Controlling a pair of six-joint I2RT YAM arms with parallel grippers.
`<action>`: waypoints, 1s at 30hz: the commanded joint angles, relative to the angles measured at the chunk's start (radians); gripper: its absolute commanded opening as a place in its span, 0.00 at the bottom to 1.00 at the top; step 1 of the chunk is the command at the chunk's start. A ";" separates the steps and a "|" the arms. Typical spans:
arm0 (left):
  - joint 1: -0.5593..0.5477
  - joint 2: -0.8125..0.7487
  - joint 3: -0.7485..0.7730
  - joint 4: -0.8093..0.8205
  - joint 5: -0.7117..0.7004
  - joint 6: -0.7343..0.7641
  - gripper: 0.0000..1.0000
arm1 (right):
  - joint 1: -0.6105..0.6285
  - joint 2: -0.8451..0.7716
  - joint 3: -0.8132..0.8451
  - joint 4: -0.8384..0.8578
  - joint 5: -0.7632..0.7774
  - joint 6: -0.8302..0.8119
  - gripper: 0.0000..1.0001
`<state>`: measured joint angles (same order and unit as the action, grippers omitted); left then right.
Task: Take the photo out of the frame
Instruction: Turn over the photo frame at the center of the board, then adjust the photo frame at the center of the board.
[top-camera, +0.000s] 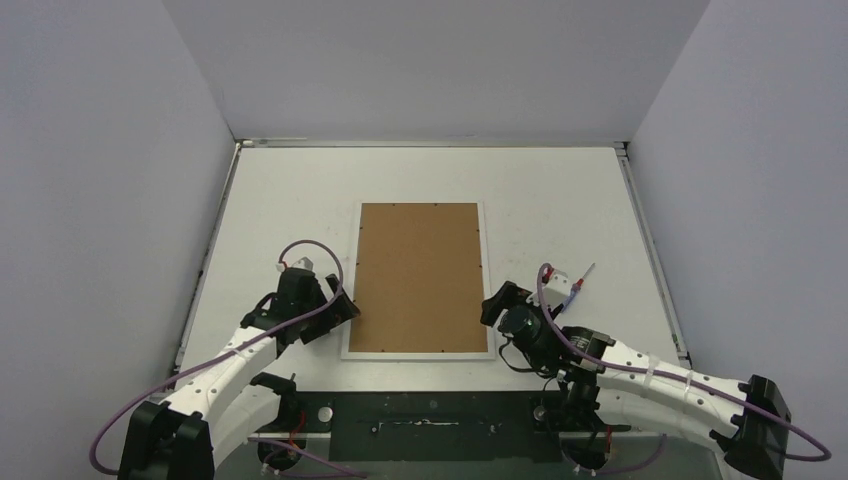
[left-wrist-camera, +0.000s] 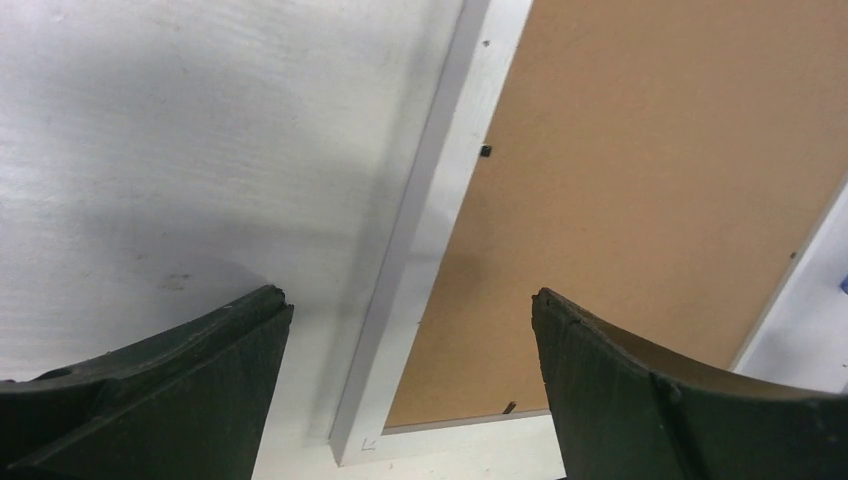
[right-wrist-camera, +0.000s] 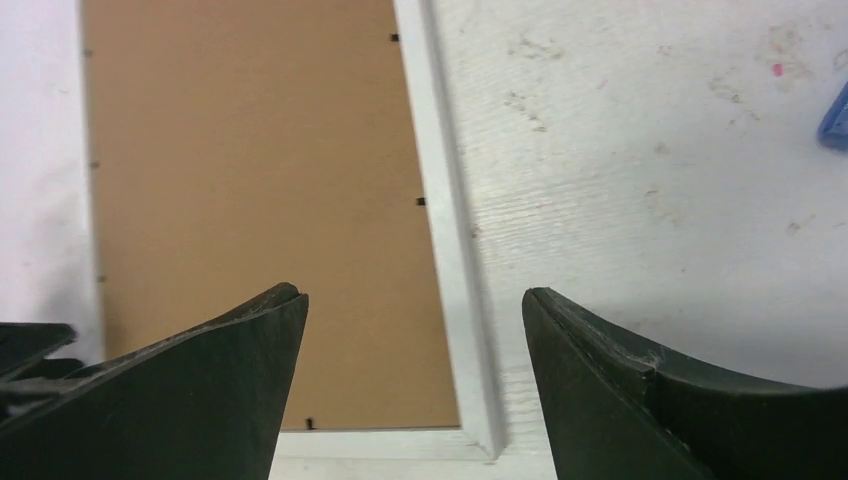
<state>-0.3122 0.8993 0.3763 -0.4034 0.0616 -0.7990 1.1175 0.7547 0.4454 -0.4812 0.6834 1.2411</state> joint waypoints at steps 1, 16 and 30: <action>-0.001 0.042 0.001 0.073 0.039 0.031 0.90 | -0.191 0.048 -0.011 0.068 -0.325 -0.212 0.81; -0.032 0.067 -0.076 0.141 0.168 0.025 0.88 | -0.406 0.300 -0.099 0.393 -0.721 -0.227 0.80; -0.169 -0.198 -0.136 0.041 0.189 -0.133 0.78 | -0.315 0.132 -0.184 0.280 -0.700 -0.140 0.74</action>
<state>-0.4084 0.7940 0.2535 -0.2398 0.1661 -0.8303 0.7357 0.9596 0.2848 -0.0948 0.0078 1.0363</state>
